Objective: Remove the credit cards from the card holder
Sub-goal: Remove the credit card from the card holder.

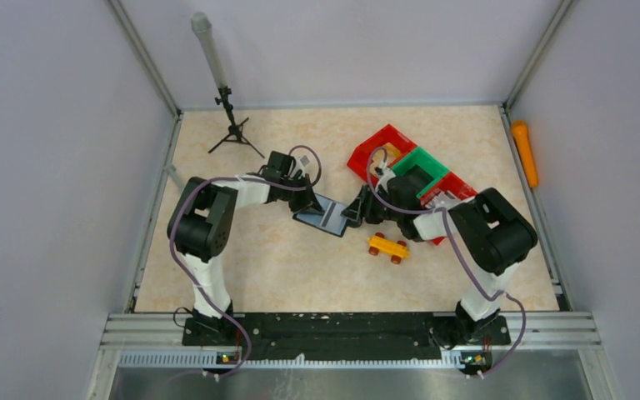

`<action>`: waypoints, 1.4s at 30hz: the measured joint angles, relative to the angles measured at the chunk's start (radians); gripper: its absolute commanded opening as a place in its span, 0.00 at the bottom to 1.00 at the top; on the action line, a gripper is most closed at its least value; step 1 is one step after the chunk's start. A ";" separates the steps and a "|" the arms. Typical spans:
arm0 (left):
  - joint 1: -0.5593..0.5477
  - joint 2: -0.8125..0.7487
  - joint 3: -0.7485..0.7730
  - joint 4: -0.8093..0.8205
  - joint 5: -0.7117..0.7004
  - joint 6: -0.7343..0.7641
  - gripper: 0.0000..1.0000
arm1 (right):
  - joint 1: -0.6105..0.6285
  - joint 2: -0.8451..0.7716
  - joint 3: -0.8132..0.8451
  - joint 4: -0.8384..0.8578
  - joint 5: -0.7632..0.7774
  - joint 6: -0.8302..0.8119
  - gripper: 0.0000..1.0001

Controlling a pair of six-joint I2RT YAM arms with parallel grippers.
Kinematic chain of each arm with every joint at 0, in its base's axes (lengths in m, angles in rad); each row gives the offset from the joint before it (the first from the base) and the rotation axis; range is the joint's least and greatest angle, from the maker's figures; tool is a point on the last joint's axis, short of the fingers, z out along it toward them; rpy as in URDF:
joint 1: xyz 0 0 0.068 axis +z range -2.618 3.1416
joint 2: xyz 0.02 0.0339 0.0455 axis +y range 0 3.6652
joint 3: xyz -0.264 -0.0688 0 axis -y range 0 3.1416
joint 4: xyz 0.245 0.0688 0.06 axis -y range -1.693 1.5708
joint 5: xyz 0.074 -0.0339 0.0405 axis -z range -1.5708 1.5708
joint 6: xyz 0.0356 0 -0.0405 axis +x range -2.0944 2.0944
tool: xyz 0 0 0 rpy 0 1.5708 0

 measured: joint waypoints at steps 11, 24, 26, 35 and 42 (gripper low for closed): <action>-0.067 -0.129 -0.044 -0.036 -0.165 0.064 0.25 | 0.008 -0.085 0.030 -0.163 0.051 -0.066 0.64; -0.163 -0.233 -0.058 -0.064 -0.360 0.179 0.59 | 0.037 -0.233 0.060 -0.483 0.194 -0.132 0.46; -0.183 -0.247 -0.061 -0.064 -0.375 0.192 0.59 | 0.037 -0.220 0.061 -0.494 0.180 -0.131 0.45; -0.209 -0.270 -0.068 -0.062 -0.399 0.240 0.69 | 0.038 -0.181 0.074 -0.535 0.150 -0.120 0.01; -0.265 -0.304 -0.088 -0.054 -0.412 0.289 0.79 | 0.038 -0.229 0.086 -0.560 0.154 -0.113 0.00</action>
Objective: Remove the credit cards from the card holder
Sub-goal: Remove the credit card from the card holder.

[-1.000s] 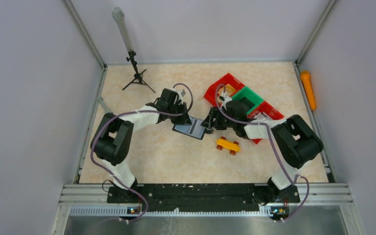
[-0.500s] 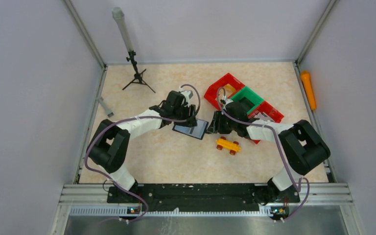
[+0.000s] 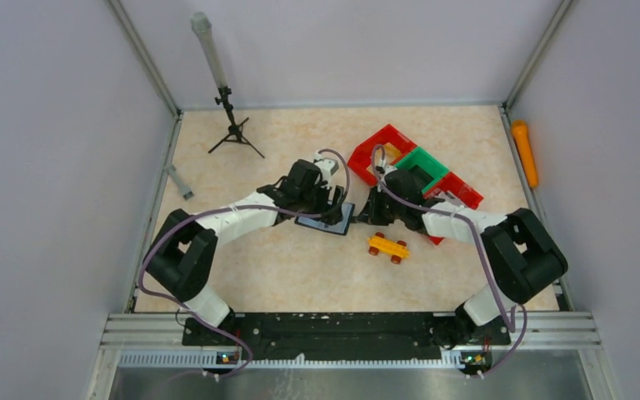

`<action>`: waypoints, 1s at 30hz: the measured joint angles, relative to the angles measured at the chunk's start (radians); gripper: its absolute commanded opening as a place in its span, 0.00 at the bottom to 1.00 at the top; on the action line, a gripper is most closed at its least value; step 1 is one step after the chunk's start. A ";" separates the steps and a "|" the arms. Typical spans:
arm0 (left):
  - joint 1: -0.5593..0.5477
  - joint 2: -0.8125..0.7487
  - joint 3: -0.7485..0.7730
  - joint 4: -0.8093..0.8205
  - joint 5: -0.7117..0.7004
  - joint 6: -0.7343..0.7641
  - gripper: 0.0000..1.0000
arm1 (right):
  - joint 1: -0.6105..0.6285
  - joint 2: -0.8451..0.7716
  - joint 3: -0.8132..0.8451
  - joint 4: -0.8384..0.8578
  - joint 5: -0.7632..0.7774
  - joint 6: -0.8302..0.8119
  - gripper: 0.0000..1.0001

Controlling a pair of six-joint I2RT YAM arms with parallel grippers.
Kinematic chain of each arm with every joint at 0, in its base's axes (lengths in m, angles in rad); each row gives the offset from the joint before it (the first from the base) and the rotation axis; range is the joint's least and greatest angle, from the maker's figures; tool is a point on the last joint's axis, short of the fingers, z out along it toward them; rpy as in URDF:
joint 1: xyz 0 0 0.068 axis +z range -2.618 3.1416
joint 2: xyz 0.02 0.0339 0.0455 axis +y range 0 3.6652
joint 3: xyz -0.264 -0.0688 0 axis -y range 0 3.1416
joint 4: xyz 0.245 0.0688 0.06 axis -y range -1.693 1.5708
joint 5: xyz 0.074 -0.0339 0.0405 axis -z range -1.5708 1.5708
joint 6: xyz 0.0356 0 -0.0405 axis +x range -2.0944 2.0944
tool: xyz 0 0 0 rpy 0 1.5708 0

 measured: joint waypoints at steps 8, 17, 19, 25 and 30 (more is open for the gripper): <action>-0.074 -0.010 0.000 -0.004 -0.058 0.065 0.83 | 0.000 -0.006 0.051 -0.017 -0.019 0.001 0.00; -0.135 -0.008 0.000 -0.006 -0.118 0.134 0.83 | -0.003 -0.006 0.087 -0.023 -0.073 0.008 0.00; -0.140 0.002 0.000 -0.006 -0.135 0.142 0.83 | -0.003 -0.006 0.094 -0.023 -0.090 0.010 0.00; -0.142 0.085 0.020 -0.020 -0.208 0.150 0.76 | -0.005 0.002 0.109 -0.021 -0.131 0.016 0.00; -0.142 0.133 0.051 -0.053 -0.277 0.138 0.50 | -0.010 0.010 0.111 -0.015 -0.154 0.019 0.01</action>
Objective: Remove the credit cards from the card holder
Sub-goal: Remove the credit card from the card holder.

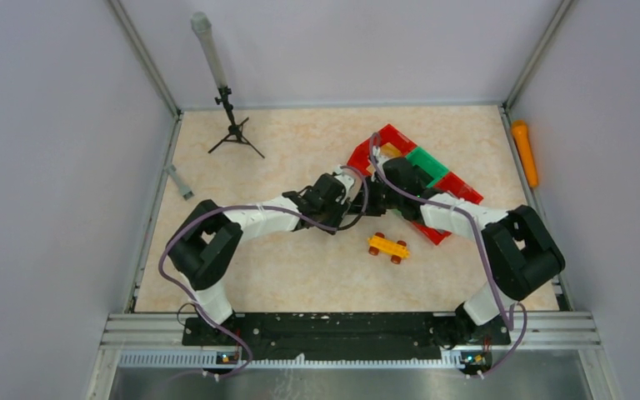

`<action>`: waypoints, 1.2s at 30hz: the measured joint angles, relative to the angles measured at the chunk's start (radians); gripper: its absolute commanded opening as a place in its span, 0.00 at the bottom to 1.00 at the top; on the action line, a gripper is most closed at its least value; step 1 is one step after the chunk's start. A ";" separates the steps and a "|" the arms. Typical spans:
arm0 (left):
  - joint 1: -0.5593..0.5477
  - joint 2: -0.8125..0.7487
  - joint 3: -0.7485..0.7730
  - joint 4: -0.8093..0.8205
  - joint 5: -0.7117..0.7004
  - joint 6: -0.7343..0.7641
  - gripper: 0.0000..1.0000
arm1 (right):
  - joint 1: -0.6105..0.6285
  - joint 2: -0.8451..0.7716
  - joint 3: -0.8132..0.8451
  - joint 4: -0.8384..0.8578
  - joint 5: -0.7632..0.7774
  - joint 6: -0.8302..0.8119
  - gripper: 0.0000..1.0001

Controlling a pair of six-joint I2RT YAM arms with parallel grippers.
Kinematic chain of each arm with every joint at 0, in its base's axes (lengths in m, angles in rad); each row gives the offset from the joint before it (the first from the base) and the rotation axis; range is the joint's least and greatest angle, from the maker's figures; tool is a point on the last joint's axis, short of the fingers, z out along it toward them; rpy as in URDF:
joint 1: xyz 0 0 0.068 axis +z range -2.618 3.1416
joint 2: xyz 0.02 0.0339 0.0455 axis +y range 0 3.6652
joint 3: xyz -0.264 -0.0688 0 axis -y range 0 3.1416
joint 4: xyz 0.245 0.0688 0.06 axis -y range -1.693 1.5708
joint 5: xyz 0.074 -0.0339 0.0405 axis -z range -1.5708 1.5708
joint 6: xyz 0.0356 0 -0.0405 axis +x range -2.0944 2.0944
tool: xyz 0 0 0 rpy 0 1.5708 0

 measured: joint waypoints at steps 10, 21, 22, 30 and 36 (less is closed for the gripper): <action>-0.001 -0.001 0.023 -0.003 -0.073 -0.015 0.22 | -0.032 0.033 0.002 0.029 -0.039 0.029 0.43; -0.001 -0.001 0.023 -0.004 -0.076 -0.026 0.24 | -0.097 0.036 -0.024 0.161 -0.047 0.140 0.67; -0.001 -0.001 0.023 -0.005 -0.076 -0.026 0.24 | -0.103 0.037 -0.028 0.173 -0.044 0.158 0.67; -0.001 -0.001 0.023 -0.004 -0.075 -0.031 0.26 | -0.164 0.051 -0.100 0.288 -0.003 0.314 0.62; -0.001 -0.001 0.023 -0.005 -0.071 -0.034 0.27 | -0.168 0.109 -0.084 0.297 -0.005 0.363 0.60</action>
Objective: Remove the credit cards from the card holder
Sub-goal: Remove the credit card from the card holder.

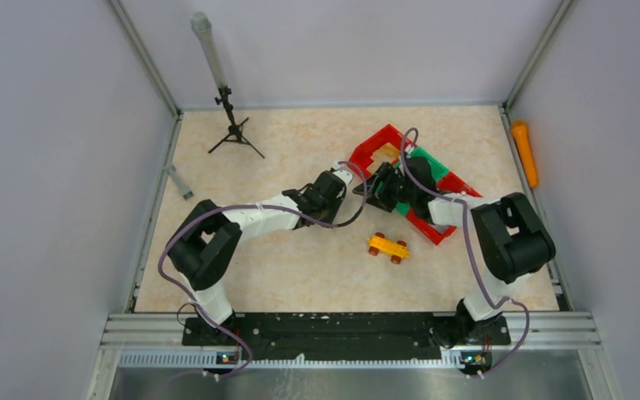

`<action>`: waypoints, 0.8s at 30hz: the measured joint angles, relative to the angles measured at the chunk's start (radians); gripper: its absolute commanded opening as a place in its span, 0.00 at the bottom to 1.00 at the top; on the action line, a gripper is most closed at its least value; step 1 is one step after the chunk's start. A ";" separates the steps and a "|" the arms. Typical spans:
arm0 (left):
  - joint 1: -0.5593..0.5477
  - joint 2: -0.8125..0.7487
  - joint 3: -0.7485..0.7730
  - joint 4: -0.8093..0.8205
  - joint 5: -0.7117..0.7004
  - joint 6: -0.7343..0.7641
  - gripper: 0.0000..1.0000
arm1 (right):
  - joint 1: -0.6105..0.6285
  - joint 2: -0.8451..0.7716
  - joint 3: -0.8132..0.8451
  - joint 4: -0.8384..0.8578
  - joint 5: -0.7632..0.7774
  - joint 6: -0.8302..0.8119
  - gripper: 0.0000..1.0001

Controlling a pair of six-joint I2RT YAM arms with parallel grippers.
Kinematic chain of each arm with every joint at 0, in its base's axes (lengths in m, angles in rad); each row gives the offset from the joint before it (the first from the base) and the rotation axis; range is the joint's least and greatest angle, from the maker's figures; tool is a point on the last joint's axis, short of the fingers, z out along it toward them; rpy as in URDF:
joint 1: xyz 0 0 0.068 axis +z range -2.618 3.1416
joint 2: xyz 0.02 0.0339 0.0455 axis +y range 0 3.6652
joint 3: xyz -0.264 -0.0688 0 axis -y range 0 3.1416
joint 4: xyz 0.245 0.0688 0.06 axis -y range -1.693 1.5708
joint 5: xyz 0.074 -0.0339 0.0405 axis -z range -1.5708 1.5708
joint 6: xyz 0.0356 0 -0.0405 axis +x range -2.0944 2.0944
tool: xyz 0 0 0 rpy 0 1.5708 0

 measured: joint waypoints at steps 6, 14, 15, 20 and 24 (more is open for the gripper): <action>0.000 -0.005 0.000 0.000 0.015 0.000 0.27 | 0.015 0.032 0.036 -0.028 0.006 0.039 0.61; 0.000 -0.013 0.000 0.000 0.042 0.000 0.27 | 0.054 0.053 0.067 -0.026 0.027 0.096 0.63; 0.000 -0.014 0.000 0.000 0.045 0.000 0.27 | 0.058 0.058 0.070 -0.027 0.028 0.101 0.64; 0.000 -0.016 0.000 0.000 0.060 0.000 0.27 | 0.077 0.105 0.093 -0.026 0.028 0.129 0.64; 0.000 -0.020 0.000 0.001 0.074 0.000 0.29 | 0.088 0.137 0.101 -0.006 0.029 0.132 0.62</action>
